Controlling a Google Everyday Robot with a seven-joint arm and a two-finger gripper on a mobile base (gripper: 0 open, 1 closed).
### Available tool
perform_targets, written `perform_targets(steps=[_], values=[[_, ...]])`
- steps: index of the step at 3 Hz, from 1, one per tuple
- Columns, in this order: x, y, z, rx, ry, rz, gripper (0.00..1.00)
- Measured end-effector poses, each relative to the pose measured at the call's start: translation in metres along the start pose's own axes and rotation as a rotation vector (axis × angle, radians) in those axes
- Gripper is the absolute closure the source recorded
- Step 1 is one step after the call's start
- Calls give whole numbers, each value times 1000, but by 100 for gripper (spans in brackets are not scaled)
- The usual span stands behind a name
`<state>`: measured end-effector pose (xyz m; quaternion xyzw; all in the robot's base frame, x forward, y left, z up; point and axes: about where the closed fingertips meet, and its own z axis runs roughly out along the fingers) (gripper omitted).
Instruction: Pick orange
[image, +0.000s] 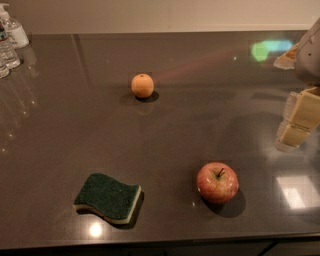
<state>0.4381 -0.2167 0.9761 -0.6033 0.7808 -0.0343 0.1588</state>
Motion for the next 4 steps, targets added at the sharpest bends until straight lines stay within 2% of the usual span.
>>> perform_targets(steps=[1,2,3,4], values=[[0,0,0,2,-1,0,0],[-12,-13,5,14,-47,3,0],[-39,-41,31,8,-116,14,0],[-59,-57,52,3,-155,23,0]])
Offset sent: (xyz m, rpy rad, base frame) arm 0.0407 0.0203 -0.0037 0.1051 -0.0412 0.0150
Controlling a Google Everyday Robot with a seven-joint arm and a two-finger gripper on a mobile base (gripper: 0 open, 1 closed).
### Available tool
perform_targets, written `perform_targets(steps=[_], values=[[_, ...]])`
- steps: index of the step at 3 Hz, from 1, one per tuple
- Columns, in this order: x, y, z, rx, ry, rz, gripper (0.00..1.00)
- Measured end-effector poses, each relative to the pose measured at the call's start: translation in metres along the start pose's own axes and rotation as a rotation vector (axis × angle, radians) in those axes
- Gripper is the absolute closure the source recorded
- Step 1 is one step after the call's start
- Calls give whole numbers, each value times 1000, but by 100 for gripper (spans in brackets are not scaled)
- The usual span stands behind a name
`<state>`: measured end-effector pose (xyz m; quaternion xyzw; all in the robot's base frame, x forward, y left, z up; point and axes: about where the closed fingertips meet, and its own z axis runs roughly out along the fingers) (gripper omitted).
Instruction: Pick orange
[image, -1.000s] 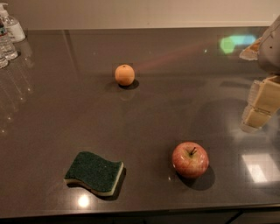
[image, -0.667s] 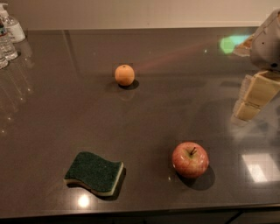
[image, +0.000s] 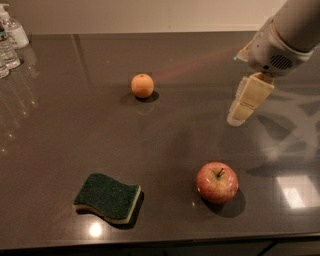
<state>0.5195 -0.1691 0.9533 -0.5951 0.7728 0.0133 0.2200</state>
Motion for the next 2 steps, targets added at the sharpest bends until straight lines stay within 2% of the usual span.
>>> perform_targets(steps=[2], values=[[-39,-38,59,-8,-73,53,0]])
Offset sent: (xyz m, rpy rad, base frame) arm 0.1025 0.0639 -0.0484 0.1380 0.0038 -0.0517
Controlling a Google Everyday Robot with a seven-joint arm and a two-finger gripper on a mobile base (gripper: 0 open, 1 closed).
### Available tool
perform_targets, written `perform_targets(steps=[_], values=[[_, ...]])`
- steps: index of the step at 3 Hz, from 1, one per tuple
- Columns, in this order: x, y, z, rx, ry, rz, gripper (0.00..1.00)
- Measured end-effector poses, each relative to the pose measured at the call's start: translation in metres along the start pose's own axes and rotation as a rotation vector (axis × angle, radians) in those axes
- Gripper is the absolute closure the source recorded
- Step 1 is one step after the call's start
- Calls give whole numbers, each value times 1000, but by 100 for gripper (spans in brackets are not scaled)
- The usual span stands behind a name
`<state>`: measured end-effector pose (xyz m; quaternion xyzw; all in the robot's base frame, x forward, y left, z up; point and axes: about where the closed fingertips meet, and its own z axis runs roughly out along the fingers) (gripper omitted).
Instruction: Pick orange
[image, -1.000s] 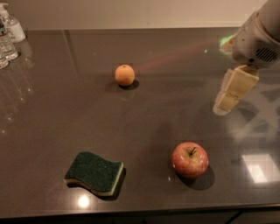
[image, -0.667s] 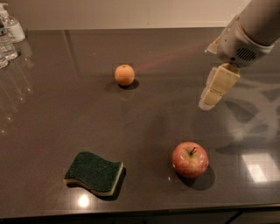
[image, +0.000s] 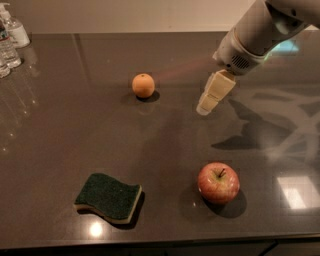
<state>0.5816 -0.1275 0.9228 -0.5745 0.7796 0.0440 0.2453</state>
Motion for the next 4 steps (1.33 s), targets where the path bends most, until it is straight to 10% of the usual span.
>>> perform_targets(steps=[4], values=[[-74,-41,100,-90,-150,42,0]])
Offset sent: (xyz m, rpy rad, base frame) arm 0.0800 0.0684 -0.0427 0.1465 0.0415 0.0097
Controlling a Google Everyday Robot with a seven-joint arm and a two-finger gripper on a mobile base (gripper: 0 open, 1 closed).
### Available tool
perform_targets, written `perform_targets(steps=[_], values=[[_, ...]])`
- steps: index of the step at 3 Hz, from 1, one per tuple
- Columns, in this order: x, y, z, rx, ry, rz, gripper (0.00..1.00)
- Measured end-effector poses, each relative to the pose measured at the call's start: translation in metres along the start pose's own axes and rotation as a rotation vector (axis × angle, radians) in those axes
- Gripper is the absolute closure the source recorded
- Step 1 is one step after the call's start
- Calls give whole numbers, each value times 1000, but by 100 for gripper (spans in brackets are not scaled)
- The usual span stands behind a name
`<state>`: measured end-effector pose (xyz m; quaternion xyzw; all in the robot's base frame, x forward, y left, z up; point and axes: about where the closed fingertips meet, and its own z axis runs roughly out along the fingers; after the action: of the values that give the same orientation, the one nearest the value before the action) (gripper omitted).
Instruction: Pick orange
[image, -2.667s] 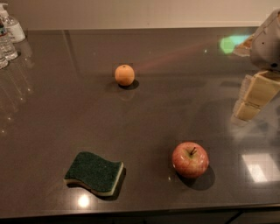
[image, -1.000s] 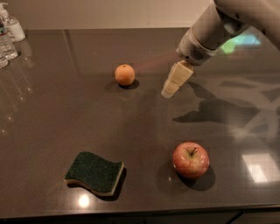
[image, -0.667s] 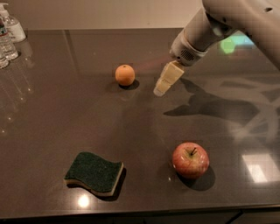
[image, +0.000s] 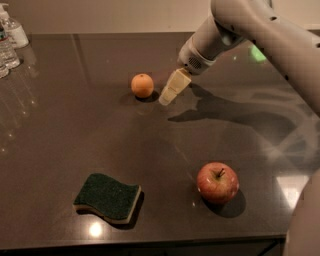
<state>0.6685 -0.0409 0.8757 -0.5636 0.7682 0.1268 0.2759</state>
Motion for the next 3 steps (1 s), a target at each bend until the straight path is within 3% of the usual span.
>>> perform_targets(steps=[3], values=[[-41,-2,45,-62,-74,-18,0]])
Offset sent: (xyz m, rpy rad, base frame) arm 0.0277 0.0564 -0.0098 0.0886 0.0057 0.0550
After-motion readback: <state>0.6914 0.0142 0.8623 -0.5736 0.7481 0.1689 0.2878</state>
